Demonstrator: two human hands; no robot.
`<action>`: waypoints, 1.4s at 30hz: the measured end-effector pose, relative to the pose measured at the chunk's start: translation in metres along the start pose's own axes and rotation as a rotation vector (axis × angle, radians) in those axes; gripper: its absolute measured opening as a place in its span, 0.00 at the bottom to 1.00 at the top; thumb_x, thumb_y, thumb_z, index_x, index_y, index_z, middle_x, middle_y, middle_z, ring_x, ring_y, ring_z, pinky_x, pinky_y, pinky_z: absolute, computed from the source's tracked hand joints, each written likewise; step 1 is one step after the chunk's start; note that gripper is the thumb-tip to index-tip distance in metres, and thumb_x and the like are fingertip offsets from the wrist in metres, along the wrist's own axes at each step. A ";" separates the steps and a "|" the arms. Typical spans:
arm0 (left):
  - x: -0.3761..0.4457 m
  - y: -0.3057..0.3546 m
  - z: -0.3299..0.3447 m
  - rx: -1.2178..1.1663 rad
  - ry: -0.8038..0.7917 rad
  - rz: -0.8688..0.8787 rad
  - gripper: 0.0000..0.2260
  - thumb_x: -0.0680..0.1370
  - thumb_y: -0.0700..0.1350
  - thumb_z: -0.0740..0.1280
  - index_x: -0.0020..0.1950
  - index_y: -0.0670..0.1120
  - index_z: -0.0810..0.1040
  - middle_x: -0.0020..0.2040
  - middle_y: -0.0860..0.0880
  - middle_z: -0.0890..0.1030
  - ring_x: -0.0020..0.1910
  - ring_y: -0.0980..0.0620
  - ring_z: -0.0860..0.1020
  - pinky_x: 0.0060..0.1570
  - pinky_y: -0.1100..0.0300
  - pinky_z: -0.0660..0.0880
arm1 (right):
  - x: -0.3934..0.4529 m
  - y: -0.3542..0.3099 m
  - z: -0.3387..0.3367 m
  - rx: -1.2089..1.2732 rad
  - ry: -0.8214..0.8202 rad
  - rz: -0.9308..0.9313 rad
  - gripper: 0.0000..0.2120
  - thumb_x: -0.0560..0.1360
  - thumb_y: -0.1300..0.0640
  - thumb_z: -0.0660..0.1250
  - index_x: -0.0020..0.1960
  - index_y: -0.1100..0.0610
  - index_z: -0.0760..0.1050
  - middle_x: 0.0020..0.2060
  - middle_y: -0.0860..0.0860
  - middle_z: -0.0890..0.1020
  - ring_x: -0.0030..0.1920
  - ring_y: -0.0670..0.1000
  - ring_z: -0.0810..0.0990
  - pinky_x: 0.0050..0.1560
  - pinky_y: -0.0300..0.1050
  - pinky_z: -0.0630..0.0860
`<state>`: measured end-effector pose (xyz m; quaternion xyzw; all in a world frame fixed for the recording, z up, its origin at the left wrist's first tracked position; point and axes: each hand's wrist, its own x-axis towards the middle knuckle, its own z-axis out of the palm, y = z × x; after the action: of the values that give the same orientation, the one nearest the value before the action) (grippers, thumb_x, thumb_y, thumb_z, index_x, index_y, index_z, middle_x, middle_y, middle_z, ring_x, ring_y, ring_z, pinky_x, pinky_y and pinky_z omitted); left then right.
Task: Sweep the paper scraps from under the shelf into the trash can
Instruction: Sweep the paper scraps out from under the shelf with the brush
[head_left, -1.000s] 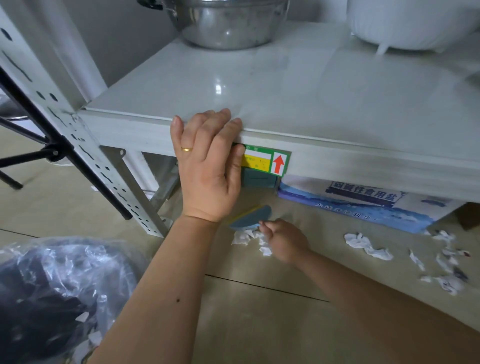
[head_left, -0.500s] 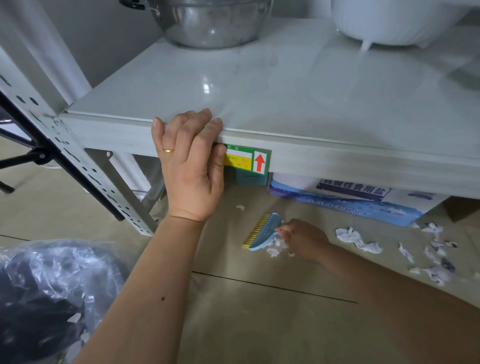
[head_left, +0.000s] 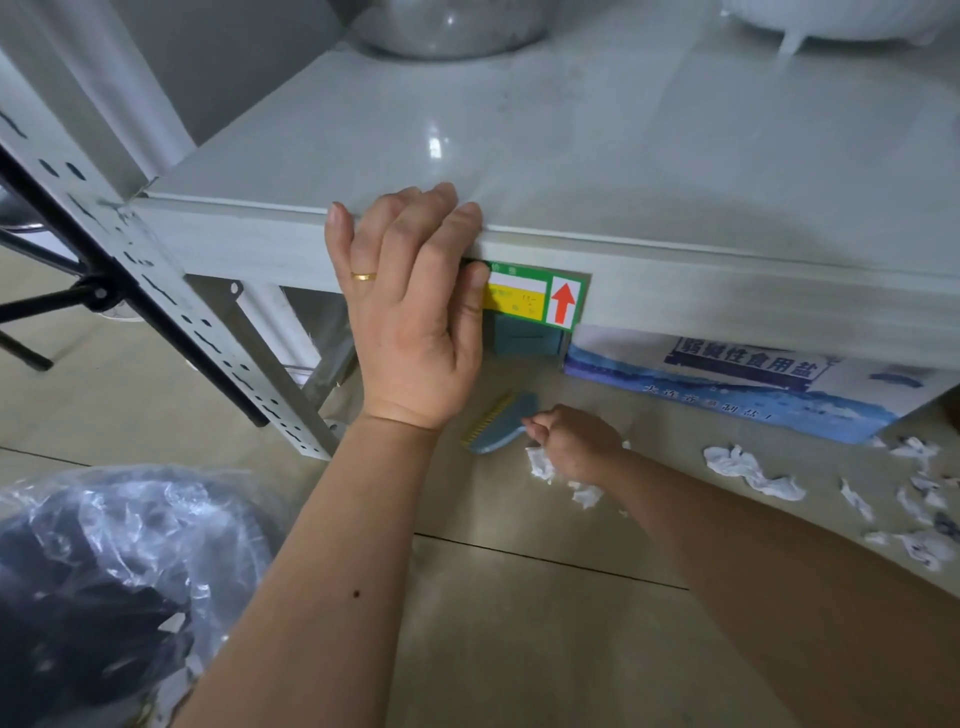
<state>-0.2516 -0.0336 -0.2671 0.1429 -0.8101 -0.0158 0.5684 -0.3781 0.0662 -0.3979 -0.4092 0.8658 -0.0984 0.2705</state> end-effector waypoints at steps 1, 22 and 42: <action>0.000 0.000 0.000 0.001 0.001 0.001 0.12 0.81 0.47 0.54 0.58 0.44 0.72 0.54 0.40 0.80 0.58 0.43 0.72 0.73 0.55 0.47 | -0.003 0.007 -0.003 -0.017 -0.006 0.009 0.19 0.82 0.48 0.51 0.64 0.53 0.74 0.61 0.54 0.78 0.61 0.56 0.76 0.57 0.46 0.71; 0.003 0.053 -0.035 0.476 -0.160 -0.310 0.19 0.77 0.53 0.64 0.66 0.51 0.70 0.72 0.41 0.68 0.69 0.36 0.65 0.68 0.31 0.52 | -0.111 0.129 -0.041 -0.148 -0.130 0.207 0.17 0.82 0.51 0.51 0.65 0.48 0.74 0.65 0.48 0.76 0.63 0.52 0.76 0.61 0.45 0.73; 0.011 0.148 0.026 0.249 -0.372 -0.025 0.25 0.71 0.32 0.67 0.68 0.43 0.70 0.66 0.45 0.76 0.67 0.40 0.70 0.71 0.42 0.45 | -0.125 0.137 -0.038 -0.151 -0.100 0.197 0.16 0.82 0.51 0.53 0.66 0.45 0.73 0.63 0.47 0.76 0.63 0.52 0.75 0.59 0.44 0.71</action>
<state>-0.3110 0.1018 -0.2380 0.2165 -0.8948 0.0512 0.3871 -0.4234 0.2482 -0.3716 -0.3457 0.8923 0.0148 0.2899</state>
